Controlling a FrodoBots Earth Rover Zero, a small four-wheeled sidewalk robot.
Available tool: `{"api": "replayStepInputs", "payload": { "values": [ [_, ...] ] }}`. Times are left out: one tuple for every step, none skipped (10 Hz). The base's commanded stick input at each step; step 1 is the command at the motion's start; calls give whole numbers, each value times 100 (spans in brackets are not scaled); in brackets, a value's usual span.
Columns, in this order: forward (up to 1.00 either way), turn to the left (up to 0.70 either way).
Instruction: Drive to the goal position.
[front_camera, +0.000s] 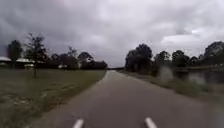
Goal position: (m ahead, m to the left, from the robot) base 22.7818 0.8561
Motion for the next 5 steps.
{"api": "replayStepInputs", "payload": {
  "values": [
    [84,3],
    [84,3],
    [84,3],
    [84,3],
    [84,3]
  ]
}}
